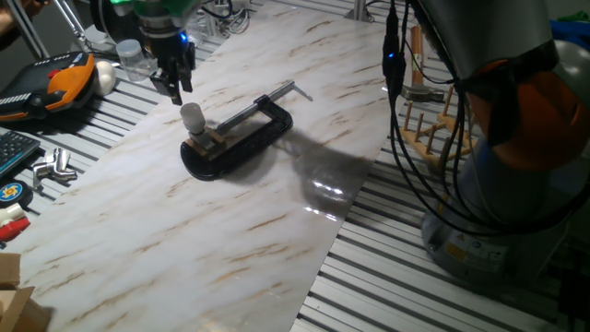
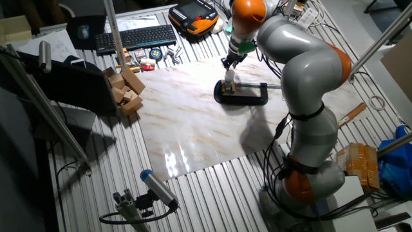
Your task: Take out the light bulb by rotating it
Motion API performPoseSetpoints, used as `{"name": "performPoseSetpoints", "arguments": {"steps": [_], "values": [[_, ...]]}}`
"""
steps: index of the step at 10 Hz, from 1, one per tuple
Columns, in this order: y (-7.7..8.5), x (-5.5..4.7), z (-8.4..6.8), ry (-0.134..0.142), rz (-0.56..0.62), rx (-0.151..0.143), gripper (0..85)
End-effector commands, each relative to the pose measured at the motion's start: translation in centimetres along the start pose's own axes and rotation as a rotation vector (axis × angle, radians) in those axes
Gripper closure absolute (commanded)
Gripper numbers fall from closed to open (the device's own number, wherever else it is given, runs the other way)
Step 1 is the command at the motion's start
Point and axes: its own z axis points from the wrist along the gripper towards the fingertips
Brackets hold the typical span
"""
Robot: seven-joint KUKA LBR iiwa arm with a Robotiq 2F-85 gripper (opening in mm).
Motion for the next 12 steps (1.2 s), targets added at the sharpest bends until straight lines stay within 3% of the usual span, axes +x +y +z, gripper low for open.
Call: {"name": "performPoseSetpoints", "arguments": {"steps": [1, 2, 4, 6, 9, 11, 12], "values": [[0.03, 0.03, -0.06, -0.006, 0.142, 0.007, 85.0], [0.01, 0.01, -0.06, -0.010, 0.233, 0.017, 85.0], [-0.04, 0.04, -0.06, -0.003, 0.541, 0.030, 85.0], [-0.08, 0.07, -0.06, -0.043, 0.794, 0.011, 85.0], [-0.07, 0.11, -0.03, -0.057, 1.156, -0.007, 85.0], [-0.07, 0.14, 0.05, -0.061, 1.591, -0.014, 85.0], [-0.05, 0.23, -0.16, -0.067, 1.778, 0.012, 85.0]]}}
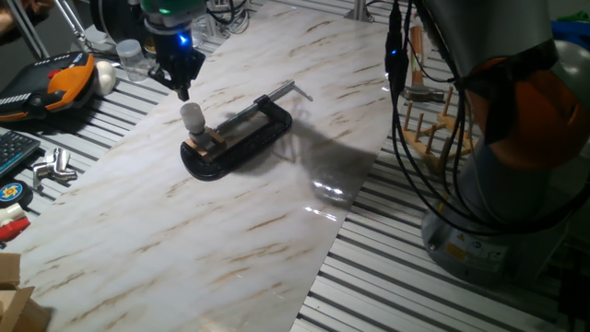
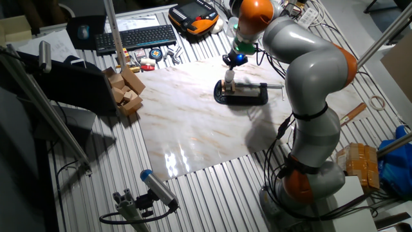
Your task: Take out the light bulb by rotating it
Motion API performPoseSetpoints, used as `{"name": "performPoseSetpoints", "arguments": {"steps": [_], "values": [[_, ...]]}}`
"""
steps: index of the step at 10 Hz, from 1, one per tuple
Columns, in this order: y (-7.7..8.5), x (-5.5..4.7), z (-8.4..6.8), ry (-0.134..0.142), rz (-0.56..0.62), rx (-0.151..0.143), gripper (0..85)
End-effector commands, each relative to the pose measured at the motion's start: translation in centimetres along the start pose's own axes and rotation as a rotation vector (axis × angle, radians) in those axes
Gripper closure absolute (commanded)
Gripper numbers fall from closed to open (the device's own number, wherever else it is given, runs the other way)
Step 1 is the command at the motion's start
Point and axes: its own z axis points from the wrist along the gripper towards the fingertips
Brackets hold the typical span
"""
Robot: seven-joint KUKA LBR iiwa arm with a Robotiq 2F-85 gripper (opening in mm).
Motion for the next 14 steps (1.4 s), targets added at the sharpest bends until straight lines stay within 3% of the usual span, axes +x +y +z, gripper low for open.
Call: {"name": "performPoseSetpoints", "arguments": {"steps": [1, 3, 4, 7, 11, 13, 14], "values": [[-0.01, 0.01, -0.08, -0.124, 1.488, 0.074, 85.0], [-0.05, -0.05, 0.01, -0.123, 1.715, 0.077, 85.0], [-0.04, -0.08, 0.03, -0.137, 1.823, 0.074, 85.0], [-0.04, -0.09, 0.04, -0.124, 2.021, 0.064, 85.0], [-0.04, -0.21, 0.13, -0.178, 2.280, 0.040, 85.0], [0.02, -0.25, 0.28, -0.160, 2.452, 0.018, 85.0], [0.03, -0.33, 0.41, -0.152, 2.460, -0.001, 85.0]]}}
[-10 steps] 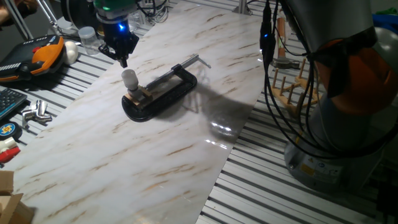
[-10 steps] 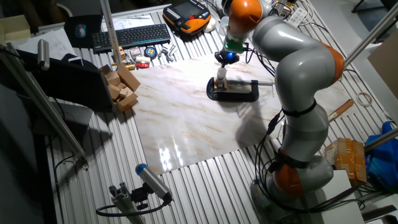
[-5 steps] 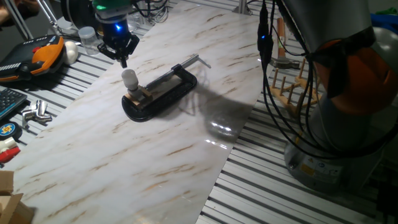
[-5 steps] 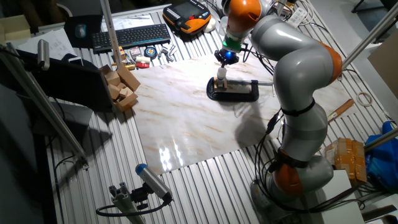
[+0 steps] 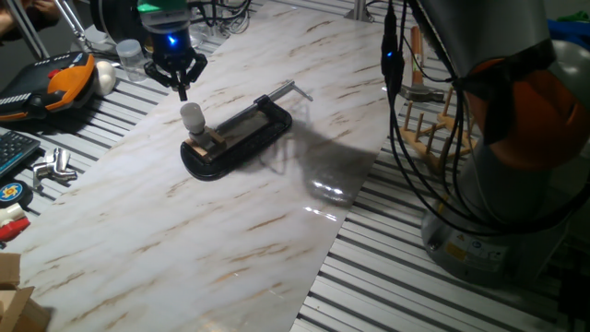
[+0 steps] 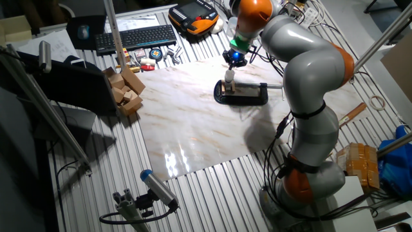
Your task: Take out the light bulb by rotating it
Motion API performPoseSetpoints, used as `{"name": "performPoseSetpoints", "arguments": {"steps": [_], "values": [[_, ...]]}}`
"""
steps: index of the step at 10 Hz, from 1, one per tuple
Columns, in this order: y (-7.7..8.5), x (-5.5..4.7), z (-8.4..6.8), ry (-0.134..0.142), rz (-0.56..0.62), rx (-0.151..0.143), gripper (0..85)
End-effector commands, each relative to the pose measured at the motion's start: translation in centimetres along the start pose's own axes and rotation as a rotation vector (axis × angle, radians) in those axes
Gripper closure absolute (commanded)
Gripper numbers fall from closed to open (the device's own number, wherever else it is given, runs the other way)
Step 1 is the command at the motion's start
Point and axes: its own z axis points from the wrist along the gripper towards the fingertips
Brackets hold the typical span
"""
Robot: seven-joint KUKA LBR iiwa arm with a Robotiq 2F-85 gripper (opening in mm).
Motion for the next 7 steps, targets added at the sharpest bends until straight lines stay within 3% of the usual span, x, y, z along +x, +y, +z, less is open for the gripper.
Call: {"name": "performPoseSetpoints", "arguments": {"steps": [1, 3, 5, 7], "values": [[-0.04, -0.09, 0.04, -0.154, 1.982, -0.097, 85.0], [-0.09, -0.11, 0.00, -0.164, 1.984, -0.075, 85.0], [-0.08, -0.07, 0.07, -0.158, 1.959, 0.003, 85.0], [-0.11, -0.07, 0.04, -0.164, 1.945, -0.018, 85.0]]}}
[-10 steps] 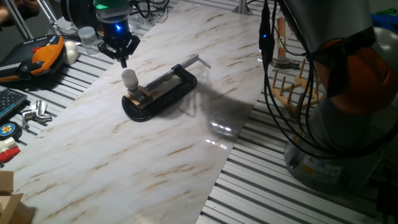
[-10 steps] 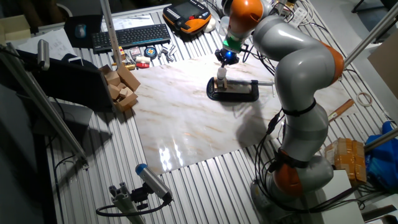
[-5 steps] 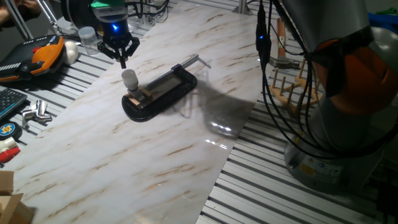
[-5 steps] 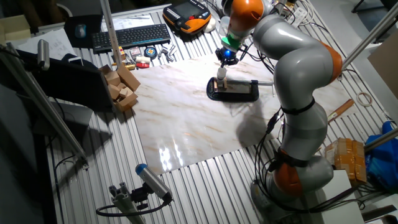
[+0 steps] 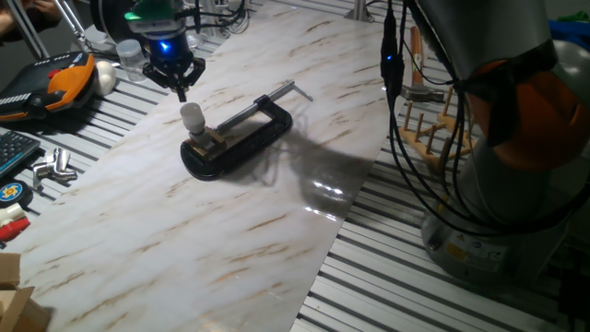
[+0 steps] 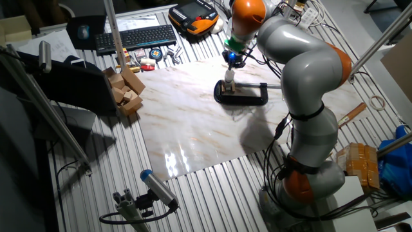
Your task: Take out the light bulb by rotating it
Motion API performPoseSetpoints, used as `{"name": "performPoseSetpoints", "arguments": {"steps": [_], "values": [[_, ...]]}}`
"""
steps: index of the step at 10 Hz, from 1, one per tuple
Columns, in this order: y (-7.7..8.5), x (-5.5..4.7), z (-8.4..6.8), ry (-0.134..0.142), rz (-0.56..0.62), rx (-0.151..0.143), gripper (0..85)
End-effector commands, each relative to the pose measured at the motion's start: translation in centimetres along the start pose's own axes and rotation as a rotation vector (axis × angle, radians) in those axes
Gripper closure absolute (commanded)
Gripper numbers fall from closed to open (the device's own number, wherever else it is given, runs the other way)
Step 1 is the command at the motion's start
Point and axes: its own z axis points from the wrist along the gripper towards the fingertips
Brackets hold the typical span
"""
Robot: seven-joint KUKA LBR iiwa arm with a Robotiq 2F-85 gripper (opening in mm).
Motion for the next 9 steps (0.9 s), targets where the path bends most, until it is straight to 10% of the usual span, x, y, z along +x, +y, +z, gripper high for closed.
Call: {"name": "performPoseSetpoints", "arguments": {"steps": [1, 5, 9], "values": [[0.01, 0.03, -0.02, -0.095, 1.706, 0.026, 85.0], [0.02, -0.01, 0.08, -0.101, 1.714, 0.053, 85.0], [0.00, 0.00, 0.08, -0.104, 1.708, 0.061, 51.0]]}}
